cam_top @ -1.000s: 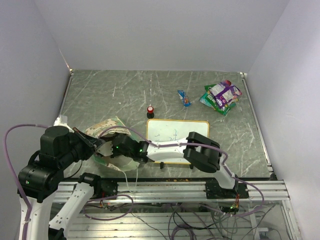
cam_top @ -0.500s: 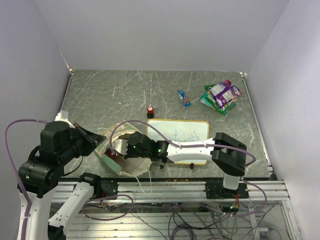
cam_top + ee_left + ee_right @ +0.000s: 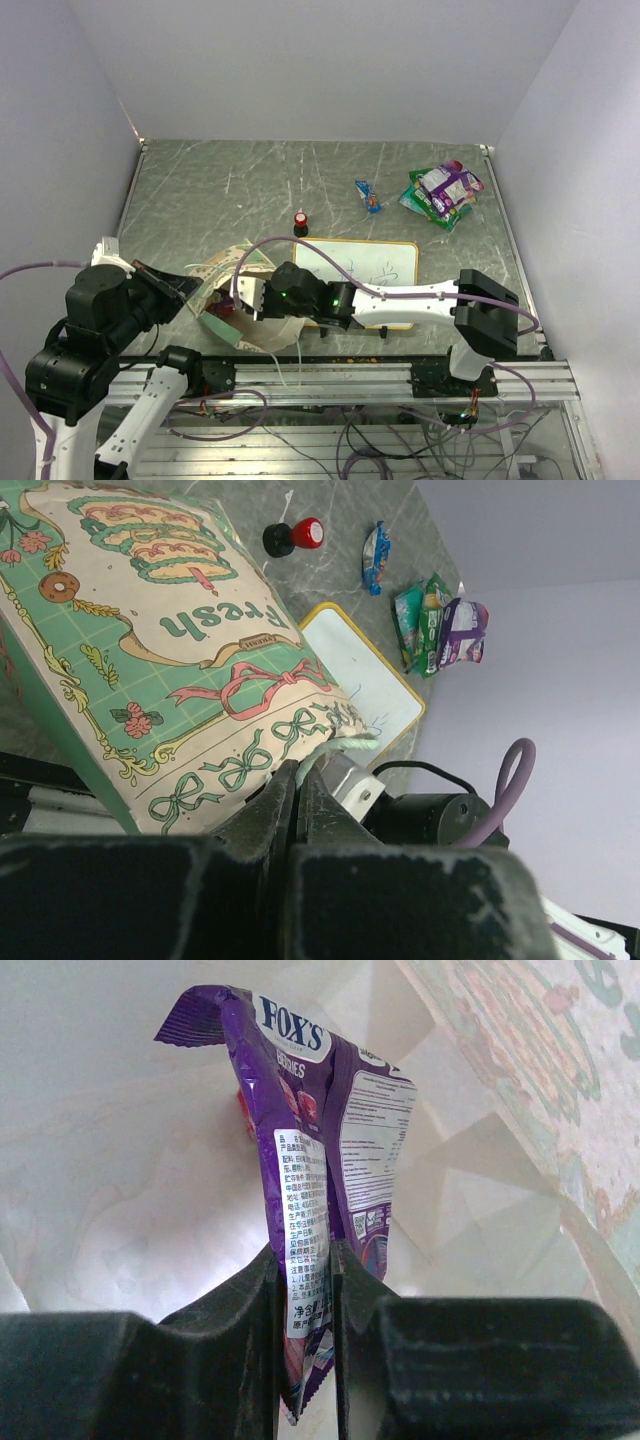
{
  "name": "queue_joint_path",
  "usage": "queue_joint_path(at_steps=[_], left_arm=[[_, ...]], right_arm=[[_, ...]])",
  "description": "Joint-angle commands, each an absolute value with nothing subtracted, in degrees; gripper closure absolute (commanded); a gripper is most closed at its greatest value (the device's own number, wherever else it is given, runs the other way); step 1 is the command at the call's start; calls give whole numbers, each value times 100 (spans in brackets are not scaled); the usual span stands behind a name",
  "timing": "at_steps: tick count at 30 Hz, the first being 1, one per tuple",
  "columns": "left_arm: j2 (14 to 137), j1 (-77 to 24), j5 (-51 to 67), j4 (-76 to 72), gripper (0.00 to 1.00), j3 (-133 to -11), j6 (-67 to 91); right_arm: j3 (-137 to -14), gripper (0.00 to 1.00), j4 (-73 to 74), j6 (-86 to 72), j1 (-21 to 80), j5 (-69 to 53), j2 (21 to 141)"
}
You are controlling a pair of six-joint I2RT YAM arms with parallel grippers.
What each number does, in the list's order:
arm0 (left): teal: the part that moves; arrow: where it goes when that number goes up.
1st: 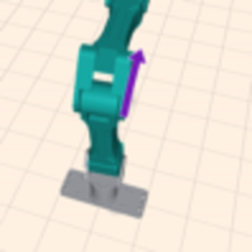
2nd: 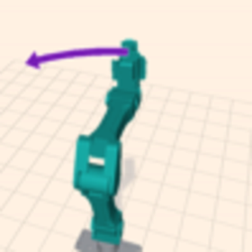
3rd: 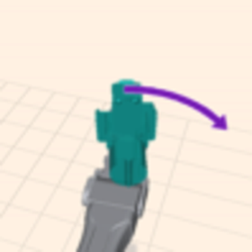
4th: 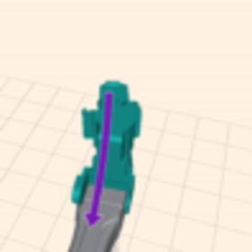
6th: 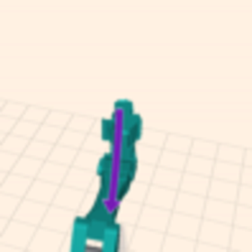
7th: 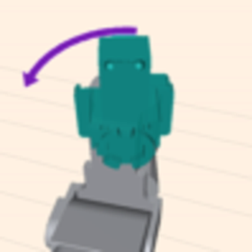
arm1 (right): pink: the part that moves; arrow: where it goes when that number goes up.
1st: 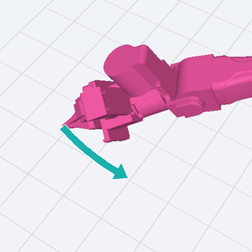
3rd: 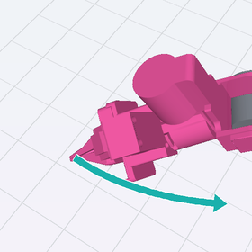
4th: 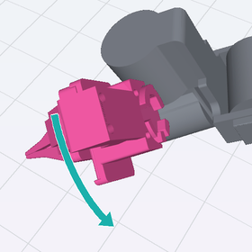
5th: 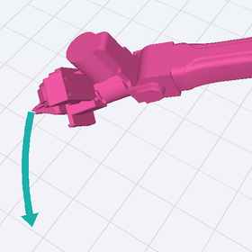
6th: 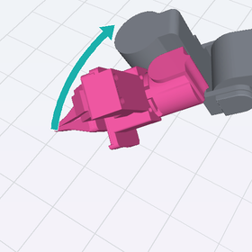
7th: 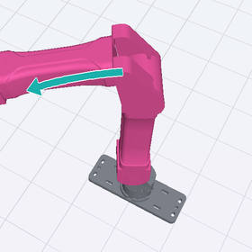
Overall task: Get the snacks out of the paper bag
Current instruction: Take out the snack from the paper bag.
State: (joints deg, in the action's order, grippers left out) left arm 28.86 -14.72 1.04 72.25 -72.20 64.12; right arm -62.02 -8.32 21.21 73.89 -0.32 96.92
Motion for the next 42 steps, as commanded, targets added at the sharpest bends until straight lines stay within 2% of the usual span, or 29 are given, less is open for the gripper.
queue_joint_path(at_steps=[1,8,13,18,23,29,36,42], left_arm=[[3003,-1459,-6,7095,93,-7320,6419],[3094,-1459,0,7052,93,-7309,6354],[3177,-1459,-49,6895,93,-7260,6315],[3411,-1452,-228,6881,93,-7391,6085],[3612,-1459,-526,6887,93,-7584,5761],[3605,-1457,-768,6872,93,-7467,5294],[3647,-1459,-883,6757,93,-7425,4837],[3577,-1459,-888,6671,93,-7293,4735]], right_arm=[[-6186,100,-952,2112,7444,-40,9187],[-5987,100,-781,1296,7445,-506,8533],[-5906,100,-823,-108,7444,-1,8322],[-5675,100,-1068,-340,7440,-351,7770],[-5400,100,-798,72,7447,-733,7067],[-5353,100,-397,462,7444,-620,6291],[-5983,100,178,868,7444,-177,5856],[-6358,100,346,1456,7444,727,5540]])
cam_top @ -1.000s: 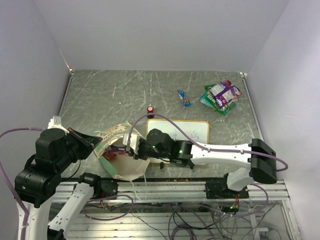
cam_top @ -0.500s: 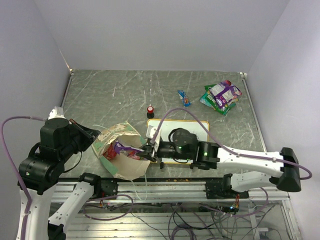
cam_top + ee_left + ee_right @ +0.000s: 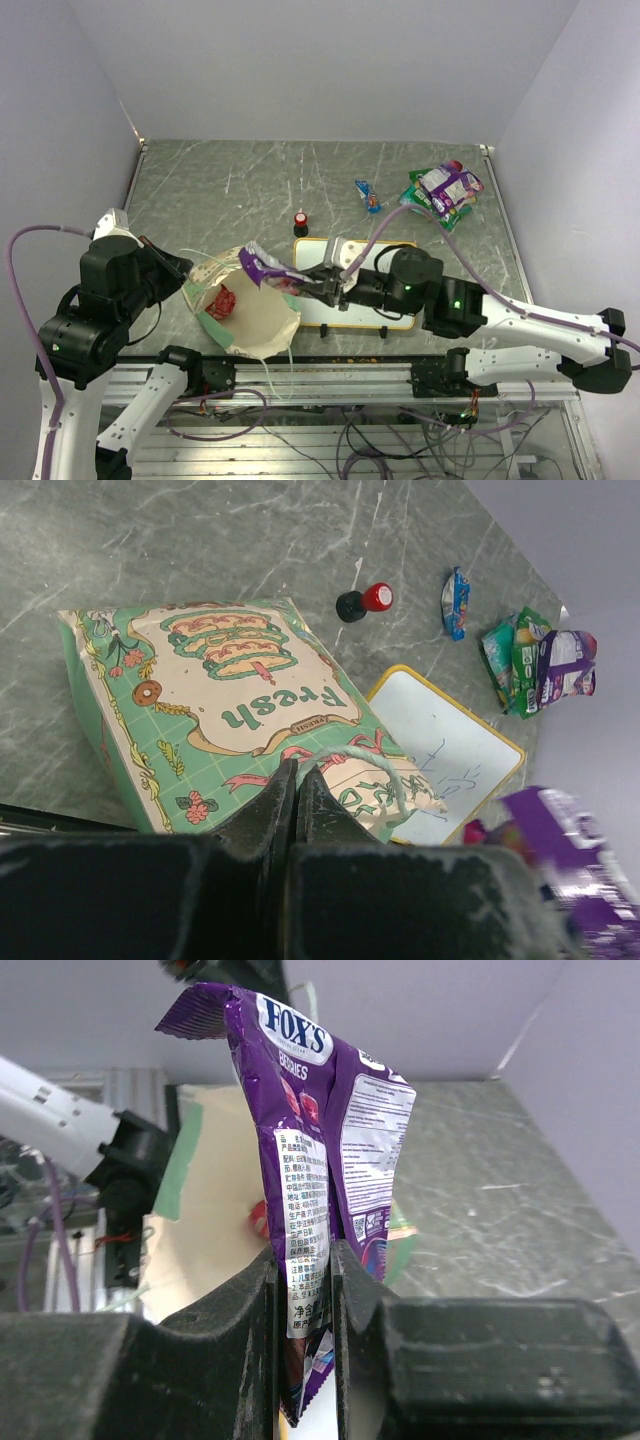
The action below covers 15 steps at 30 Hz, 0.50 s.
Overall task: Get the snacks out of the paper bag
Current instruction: Take out the snack from the paper bag, then place the snack at the center of the board.
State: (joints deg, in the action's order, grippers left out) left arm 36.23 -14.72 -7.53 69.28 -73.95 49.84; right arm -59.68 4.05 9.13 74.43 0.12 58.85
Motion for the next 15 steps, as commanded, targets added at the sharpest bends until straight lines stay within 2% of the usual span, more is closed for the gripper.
queue_joint_path(at_steps=[1,4,8,10,15], left_arm=[[3551,-1459,-883,6649,93,-7261,4717],[3533,-1459,-819,6636,93,-7295,4719],[3672,-1459,-445,6572,93,-7389,4795],[3771,-1459,-189,6605,93,-7455,4832],[3792,-1459,485,6720,93,-7308,4718]], right_arm=[[-6391,100,314,1565,7444,923,5505],[-6372,100,12,1802,7436,2018,5517],[-6087,100,-925,2627,7281,4099,5974],[-6243,100,-960,2649,6767,4137,6437],[-7052,100,-322,1595,5320,3889,7935]])
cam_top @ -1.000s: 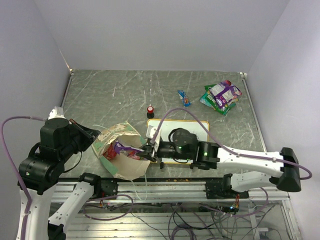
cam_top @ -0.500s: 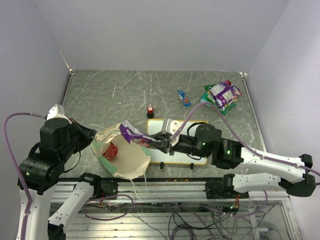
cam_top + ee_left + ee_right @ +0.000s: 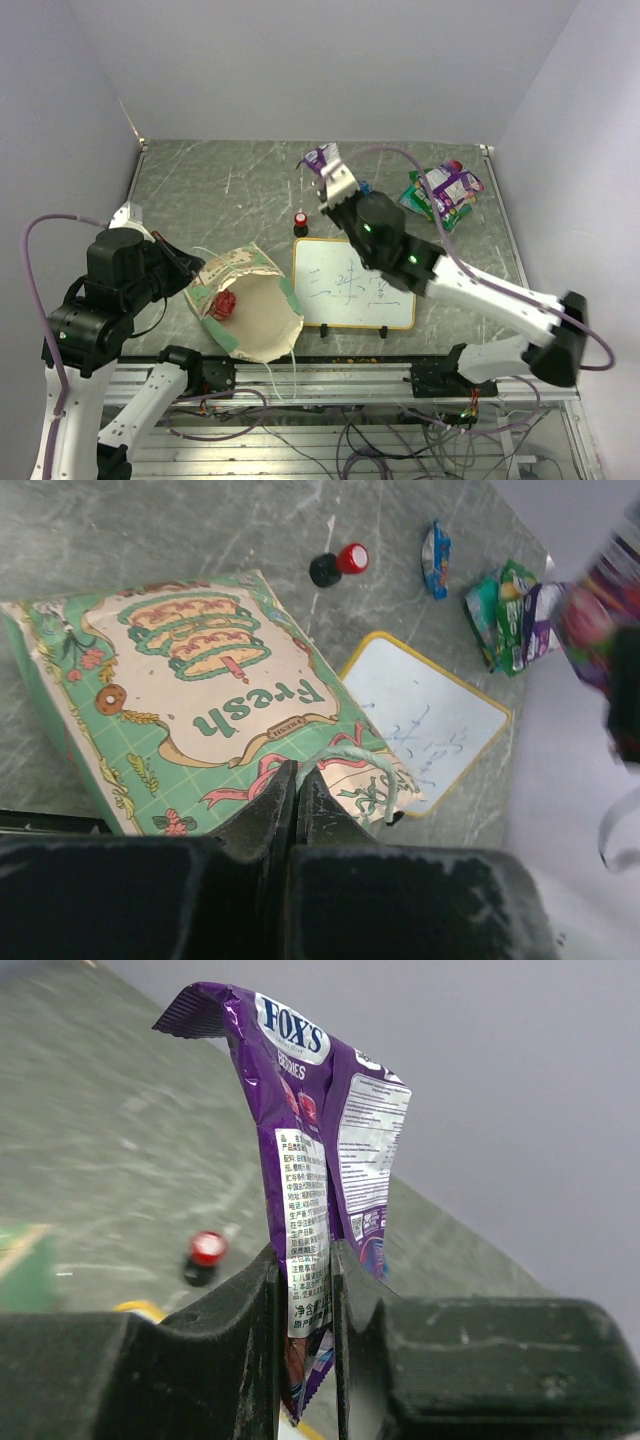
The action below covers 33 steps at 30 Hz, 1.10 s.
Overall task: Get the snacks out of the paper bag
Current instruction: Place the snack at the center of the board.
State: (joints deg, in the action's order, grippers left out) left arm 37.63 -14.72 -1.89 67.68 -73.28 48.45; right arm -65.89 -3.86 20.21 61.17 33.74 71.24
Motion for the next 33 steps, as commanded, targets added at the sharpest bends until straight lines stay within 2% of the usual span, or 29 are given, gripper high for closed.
queue_joint_path(at_steps=[1,8,13,16,23,29,32,33], left_arm=[[3751,-1459,587,6768,93,-7242,4712],[3559,-1459,1004,7398,93,-6983,4682],[3600,-1458,575,8120,93,-7333,4350],[3607,-1463,125,8591,93,-7523,4273],[3981,-1643,-691,8587,93,-7950,4632],[4653,-1651,-675,8557,93,-8180,4484],[4524,-1652,-600,8427,93,-8094,4624],[4433,-1652,-570,8347,93,-8026,4687]], right_arm=[[-7182,100,-363,1601,5189,3900,8192],[-8422,100,214,1050,4401,3922,10161],[-9089,100,394,1249,4172,3941,11258],[-9095,100,177,1490,4151,4001,11543],[-8663,100,-497,1345,4105,3808,11847],[-8808,100,-629,1475,4081,3895,12243],[-8971,100,-519,1408,4077,3795,12401],[-8984,96,-499,1368,4078,3758,12439]])
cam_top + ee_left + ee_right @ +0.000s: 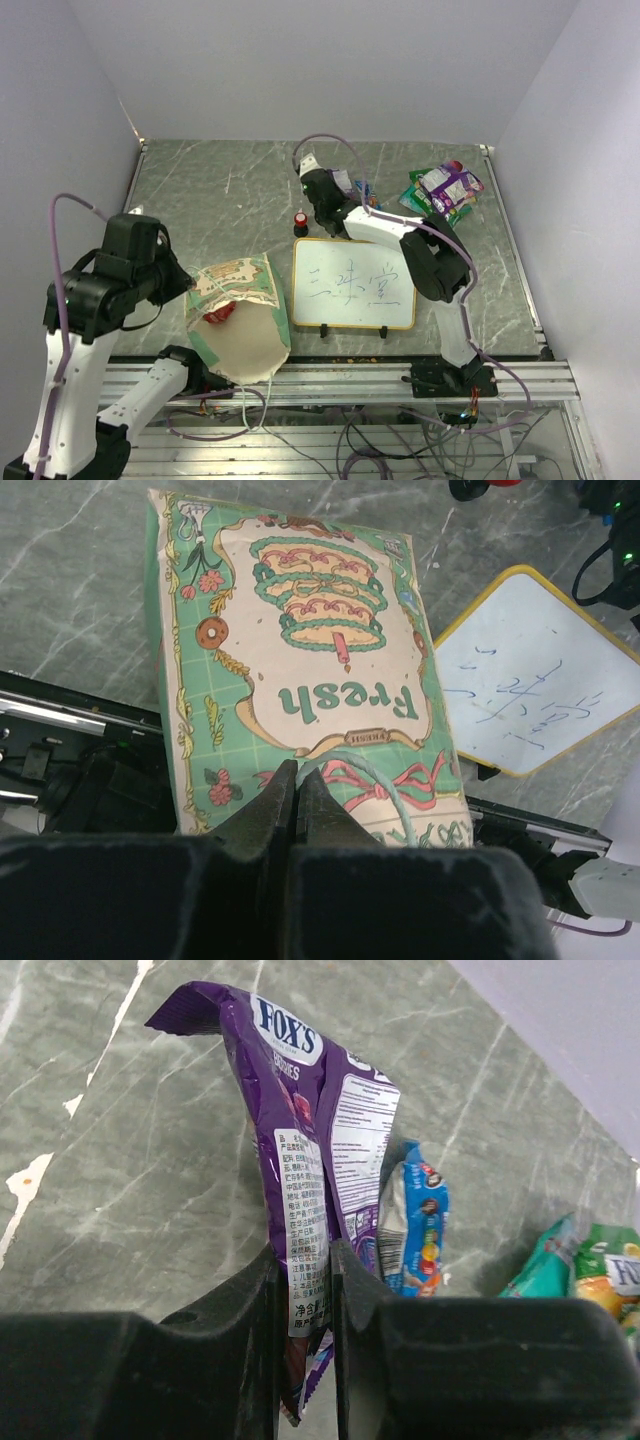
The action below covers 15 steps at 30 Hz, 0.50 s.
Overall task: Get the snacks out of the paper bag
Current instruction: Place the snack at the center of the board.
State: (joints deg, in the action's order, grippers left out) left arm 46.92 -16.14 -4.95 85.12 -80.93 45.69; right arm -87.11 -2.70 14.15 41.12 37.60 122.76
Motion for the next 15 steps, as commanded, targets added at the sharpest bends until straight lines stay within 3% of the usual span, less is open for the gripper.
queue_joint_path(at_steps=[1,6,7,12,15], left_arm=[[4331,-1652,-489,8246,93,-7941,4764],[3909,-1652,75,7530,93,-7308,5299],[3854,-1652,161,7407,93,-7217,5372],[3695,-1652,280,7096,93,-7024,5493],[3676,-1652,340,7025,93,-7022,5494]], right_arm=[[-9008,88,-463,1332,4078,3707,12482],[-9483,36,608,726,4086,3225,12503],[-9472,31,774,518,4085,3061,12340],[-9404,16,1670,-707,4094,1803,11464],[-8857,15,1563,-1005,4121,1151,10597]])
